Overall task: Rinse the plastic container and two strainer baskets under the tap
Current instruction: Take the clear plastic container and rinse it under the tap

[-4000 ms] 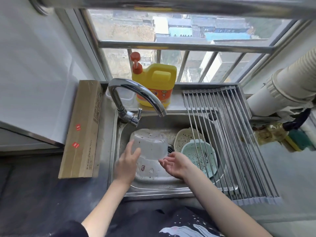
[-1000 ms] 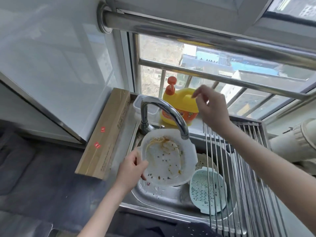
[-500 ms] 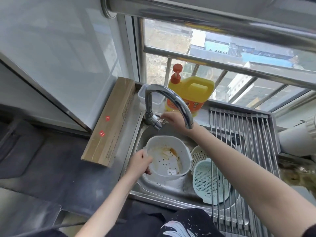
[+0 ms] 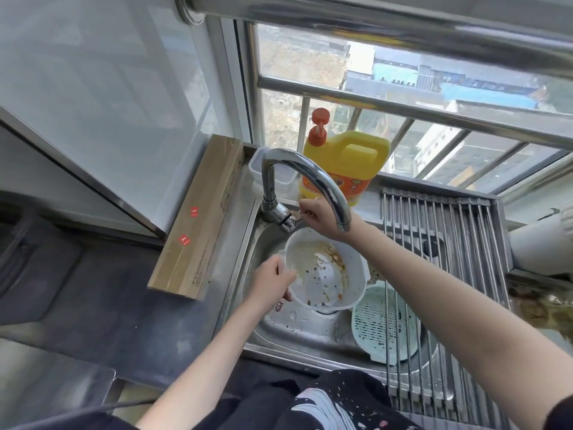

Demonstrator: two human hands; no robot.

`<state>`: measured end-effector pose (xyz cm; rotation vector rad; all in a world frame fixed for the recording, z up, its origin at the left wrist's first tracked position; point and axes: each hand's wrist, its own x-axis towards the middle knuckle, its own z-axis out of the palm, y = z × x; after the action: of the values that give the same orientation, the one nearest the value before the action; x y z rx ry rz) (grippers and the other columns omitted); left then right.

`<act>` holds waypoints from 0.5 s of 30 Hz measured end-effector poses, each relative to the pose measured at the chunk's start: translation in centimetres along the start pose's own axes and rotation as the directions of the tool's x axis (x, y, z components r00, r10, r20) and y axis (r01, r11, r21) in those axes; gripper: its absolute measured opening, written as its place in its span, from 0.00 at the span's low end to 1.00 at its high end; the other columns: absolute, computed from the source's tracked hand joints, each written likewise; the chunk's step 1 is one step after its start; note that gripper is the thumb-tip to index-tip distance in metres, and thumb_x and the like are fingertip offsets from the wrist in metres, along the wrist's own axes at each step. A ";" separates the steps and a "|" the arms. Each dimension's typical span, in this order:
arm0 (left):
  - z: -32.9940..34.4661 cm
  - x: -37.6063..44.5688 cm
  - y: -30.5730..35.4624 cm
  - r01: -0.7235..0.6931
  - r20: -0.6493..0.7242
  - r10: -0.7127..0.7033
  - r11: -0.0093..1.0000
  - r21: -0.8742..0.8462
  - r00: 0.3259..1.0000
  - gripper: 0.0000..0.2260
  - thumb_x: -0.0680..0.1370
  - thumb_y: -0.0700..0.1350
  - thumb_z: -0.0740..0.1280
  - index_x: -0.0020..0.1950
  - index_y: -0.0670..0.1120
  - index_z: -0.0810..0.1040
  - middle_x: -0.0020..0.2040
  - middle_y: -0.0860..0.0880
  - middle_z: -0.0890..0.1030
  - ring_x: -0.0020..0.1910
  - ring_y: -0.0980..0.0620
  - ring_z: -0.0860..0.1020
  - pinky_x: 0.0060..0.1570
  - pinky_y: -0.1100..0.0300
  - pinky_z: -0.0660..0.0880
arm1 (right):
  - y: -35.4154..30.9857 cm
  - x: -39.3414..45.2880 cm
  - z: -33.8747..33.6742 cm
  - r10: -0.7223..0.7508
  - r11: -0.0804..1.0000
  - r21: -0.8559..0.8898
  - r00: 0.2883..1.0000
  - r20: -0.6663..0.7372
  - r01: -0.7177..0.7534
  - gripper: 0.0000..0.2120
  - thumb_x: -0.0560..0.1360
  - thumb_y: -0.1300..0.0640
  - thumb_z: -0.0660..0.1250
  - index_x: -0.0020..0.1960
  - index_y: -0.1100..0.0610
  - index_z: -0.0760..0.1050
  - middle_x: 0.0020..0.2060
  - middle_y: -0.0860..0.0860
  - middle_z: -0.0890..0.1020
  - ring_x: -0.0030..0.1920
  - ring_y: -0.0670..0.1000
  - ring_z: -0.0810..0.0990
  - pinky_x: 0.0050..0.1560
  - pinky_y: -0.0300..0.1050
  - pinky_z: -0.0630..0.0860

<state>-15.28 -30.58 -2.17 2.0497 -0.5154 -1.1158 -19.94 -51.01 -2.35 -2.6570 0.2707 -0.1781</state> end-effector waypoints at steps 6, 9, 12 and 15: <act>-0.1 -0.1 -1.0 -0.014 0.028 0.013 0.999 0.052 1.000 0.11 0.74 0.39 0.63 0.36 0.45 0.63 0.31 0.48 0.69 0.26 0.53 0.80 0.33 0.54 0.73 | 0.9 -1.9 1.0 0.084 0.992 0.089 0.991 0.106 -0.094 0.05 0.76 0.59 0.65 0.42 0.57 0.71 0.34 0.48 0.72 0.35 0.49 0.70 0.35 0.43 0.69; -0.3 0.0 -1.4 -0.025 0.021 0.024 0.999 0.036 0.999 0.10 0.74 0.37 0.63 0.37 0.44 0.63 0.31 0.48 0.68 0.21 0.60 0.75 0.36 0.52 0.72 | 0.7 -1.6 0.7 0.147 0.979 0.117 0.974 0.173 -0.168 0.07 0.77 0.58 0.65 0.42 0.54 0.69 0.34 0.45 0.71 0.36 0.49 0.70 0.38 0.41 0.66; -0.3 0.1 -1.5 -0.044 0.029 0.043 0.999 0.027 0.999 0.11 0.74 0.37 0.63 0.36 0.44 0.63 0.32 0.48 0.68 0.21 0.62 0.74 0.38 0.51 0.73 | 0.6 -1.5 0.4 0.226 0.953 0.150 0.949 0.220 -0.262 0.05 0.78 0.53 0.64 0.44 0.52 0.72 0.40 0.49 0.77 0.41 0.51 0.76 0.43 0.46 0.74; -0.1 0.3 -1.7 -0.041 0.045 0.041 0.999 -0.006 0.998 0.11 0.75 0.38 0.63 0.37 0.45 0.63 0.33 0.49 0.68 0.22 0.63 0.74 0.39 0.50 0.75 | 0.8 -2.1 -0.6 0.288 0.905 0.231 0.915 0.283 -0.356 0.11 0.79 0.50 0.62 0.55 0.54 0.79 0.53 0.51 0.82 0.53 0.50 0.79 0.57 0.47 0.75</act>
<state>-15.03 -29.60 -3.62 2.0051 -0.5735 -1.1398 -22.23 -51.48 -2.34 -2.2828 0.5577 0.2031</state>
